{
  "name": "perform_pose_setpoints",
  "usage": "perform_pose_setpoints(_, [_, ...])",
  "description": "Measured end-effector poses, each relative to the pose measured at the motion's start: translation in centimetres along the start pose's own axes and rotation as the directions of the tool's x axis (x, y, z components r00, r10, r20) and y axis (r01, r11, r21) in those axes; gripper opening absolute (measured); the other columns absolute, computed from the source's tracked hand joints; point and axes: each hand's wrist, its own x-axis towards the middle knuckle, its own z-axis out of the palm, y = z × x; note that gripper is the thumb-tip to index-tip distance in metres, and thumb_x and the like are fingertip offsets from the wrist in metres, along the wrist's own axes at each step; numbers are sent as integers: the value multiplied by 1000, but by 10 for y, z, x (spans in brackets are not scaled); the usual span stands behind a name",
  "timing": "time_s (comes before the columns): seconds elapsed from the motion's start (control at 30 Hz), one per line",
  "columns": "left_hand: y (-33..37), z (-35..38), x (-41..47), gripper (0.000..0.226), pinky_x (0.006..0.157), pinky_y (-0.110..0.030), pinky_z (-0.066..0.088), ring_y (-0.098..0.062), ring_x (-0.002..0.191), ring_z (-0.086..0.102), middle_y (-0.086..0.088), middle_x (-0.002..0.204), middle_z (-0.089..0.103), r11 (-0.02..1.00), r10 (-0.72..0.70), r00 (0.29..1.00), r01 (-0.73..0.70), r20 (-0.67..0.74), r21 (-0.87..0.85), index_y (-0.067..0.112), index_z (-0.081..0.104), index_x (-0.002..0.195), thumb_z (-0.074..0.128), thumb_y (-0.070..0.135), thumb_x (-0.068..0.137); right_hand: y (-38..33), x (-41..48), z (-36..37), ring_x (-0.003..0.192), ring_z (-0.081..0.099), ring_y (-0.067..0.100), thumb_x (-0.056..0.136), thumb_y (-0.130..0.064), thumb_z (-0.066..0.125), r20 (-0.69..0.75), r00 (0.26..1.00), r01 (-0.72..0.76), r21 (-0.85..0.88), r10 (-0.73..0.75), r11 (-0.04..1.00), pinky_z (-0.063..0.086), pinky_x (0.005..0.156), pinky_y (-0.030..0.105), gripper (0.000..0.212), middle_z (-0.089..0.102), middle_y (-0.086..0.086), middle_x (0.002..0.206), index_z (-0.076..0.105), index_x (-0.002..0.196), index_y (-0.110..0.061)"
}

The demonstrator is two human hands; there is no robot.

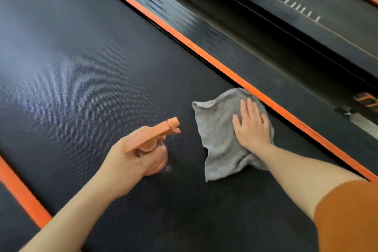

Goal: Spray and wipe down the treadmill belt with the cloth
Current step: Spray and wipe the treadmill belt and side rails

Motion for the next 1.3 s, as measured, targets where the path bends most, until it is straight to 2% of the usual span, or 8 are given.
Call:
perform_pose_setpoints(0.1, [2, 9, 7, 19, 53, -10, 44, -25, 63, 49, -45, 85, 55, 998, -46, 999, 45, -28, -46, -6, 59, 108, 62, -11, 90, -31, -29, 13, 153, 6, 24, 104, -44, 24, -57, 987, -146, 75, 150, 986, 12, 122, 51, 64, 9, 9, 167, 14, 159, -13])
perform_pose_setpoints(0.23, [7, 21, 14, 21, 52, -9, 46, -2, 53, 54, -19, 75, 58, 1000, -20, 998, 20, -62, -1, 13, 65, 88, 68, -8, 87, -92, -123, 43, 145, 34, 31, 94, -45, 36, -59, 965, 258, 59, -254, 964, 30, 116, 53, 62, 45, 17, 151, 50, 141, -8])
perform_pose_setpoints(0.37, [-6, 19, 4, 27, 69, -56, 58, -33, 68, 61, -13, 81, 67, 990, -35, 999, 38, -22, 138, 31, 70, 105, 74, 22, 80, -42, -88, 29, 150, 21, 17, 95, -52, 30, 9, 867, 498, 34, -499, 866, 25, 119, 51, 69, 23, 0, 164, 31, 155, -19])
perform_pose_setpoints(0.53, [0, 7, -6, 79, 79, -8, 48, -12, 91, 64, 17, 107, 69, 945, 52, 999, -43, -17, 325, 64, 55, 109, 81, -2, 75, 28, -3, 5, 153, 7, 16, 99, -49, 22, -40, 992, -121, 24, 122, 992, 11, 123, 45, 69, 10, 1, 167, 10, 160, -18])
perform_pose_setpoints(0.63, [-5, 3, -6, 63, 77, -2, 43, -1, 96, 64, 28, 105, 67, 935, 23, 999, -5, -47, 354, 51, 59, 105, 82, 2, 74, -13, -16, 10, 153, 8, 21, 101, -40, 20, -77, 974, -206, 115, 215, 972, 12, 121, 50, 64, 11, 4, 167, 15, 159, -14])
perform_pose_setpoints(0.97, [-2, 8, -13, 83, 75, -3, 47, 3, 95, 65, 19, 114, 68, 956, 158, 985, -136, -64, 260, 54, 53, 125, 79, -7, 75, -121, -59, 24, 152, 16, 18, 92, -50, 16, 75, 831, 549, 52, -551, 834, 12, 120, 50, 68, 20, -4, 165, 26, 156, -30])
perform_pose_setpoints(1.2, [-10, 4, -10, 85, 90, -7, 42, -5, 109, 63, 18, 122, 66, 930, 179, 982, -151, -54, 335, 56, 50, 131, 81, -1, 77, -101, -1, 13, 154, 3, 19, 101, -40, 25, -40, 992, -110, 148, 117, 983, 4, 124, 47, 63, 5, 2, 167, 12, 159, -18])
perform_pose_setpoints(1.3, [-12, 3, -5, 70, 80, -7, 48, -10, 95, 66, 18, 112, 68, 930, 137, 988, -105, -68, 352, 53, 58, 122, 84, 7, 76, -151, -31, 25, 150, 23, 29, 93, -37, 29, -111, 987, -93, 211, 119, 973, 17, 120, 53, 66, 26, 12, 162, 35, 153, -9])
